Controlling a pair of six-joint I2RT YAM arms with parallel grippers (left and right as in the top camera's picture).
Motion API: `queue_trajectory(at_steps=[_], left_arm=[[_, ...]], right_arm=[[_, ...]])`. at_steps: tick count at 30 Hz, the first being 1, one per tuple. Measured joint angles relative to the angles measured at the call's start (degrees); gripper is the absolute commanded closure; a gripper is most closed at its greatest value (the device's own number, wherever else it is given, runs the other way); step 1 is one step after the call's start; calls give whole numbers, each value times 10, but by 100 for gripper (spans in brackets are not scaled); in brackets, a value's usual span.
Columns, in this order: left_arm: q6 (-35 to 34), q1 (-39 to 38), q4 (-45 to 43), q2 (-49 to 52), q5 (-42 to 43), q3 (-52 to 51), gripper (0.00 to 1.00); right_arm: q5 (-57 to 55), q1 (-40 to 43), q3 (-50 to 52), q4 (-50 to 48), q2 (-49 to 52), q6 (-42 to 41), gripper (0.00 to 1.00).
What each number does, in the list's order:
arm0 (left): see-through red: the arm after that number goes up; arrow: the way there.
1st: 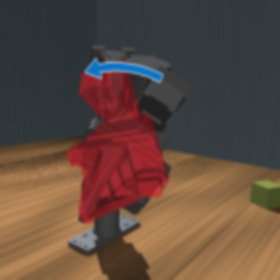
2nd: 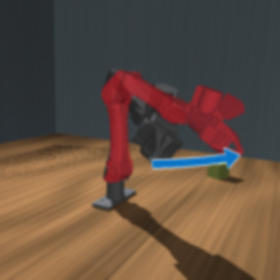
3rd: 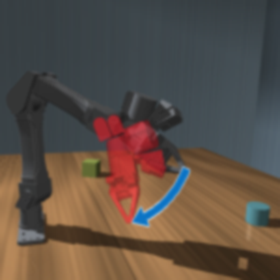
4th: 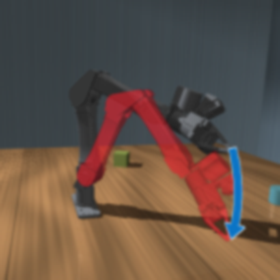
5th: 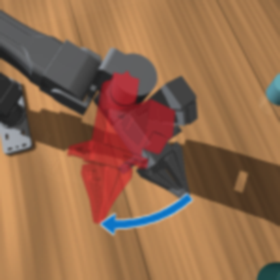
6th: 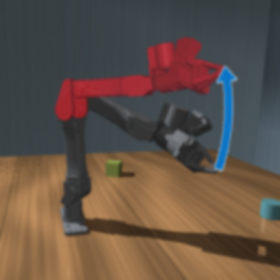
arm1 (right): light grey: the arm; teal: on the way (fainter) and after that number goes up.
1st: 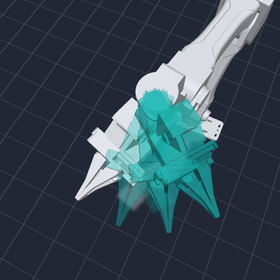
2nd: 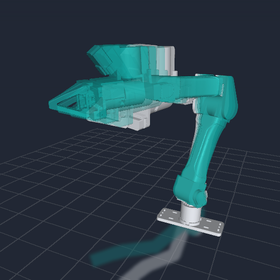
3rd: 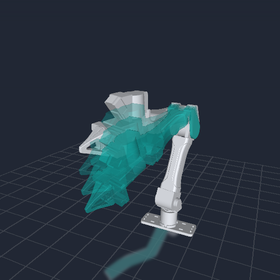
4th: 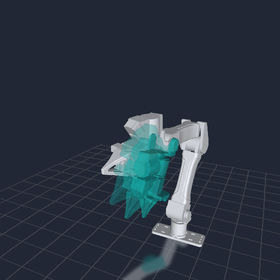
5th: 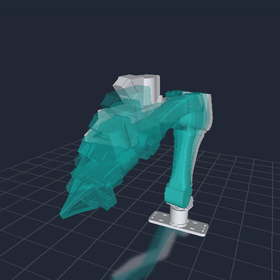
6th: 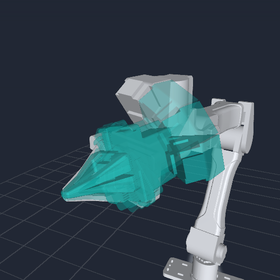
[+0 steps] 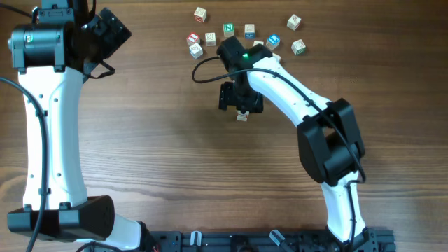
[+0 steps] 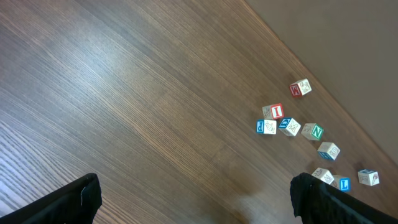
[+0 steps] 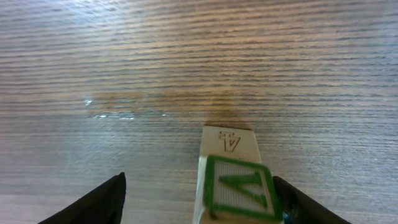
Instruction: Form a tower
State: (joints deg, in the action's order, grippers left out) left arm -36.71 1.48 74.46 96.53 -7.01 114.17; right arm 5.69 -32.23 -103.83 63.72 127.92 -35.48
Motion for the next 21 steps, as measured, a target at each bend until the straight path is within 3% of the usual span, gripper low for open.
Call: queue_trajectory(at_steps=[3,7,21], left_arm=[[0,0,0,0,0,0,0],[0,0,0,0,0,0,0],[0,0,0,0,0,0,0]], right_arm=[[0,0,2,5,11,-7,28],[0,0,2,4,14,-12,38],[1,0,3,9,24,-18,57]])
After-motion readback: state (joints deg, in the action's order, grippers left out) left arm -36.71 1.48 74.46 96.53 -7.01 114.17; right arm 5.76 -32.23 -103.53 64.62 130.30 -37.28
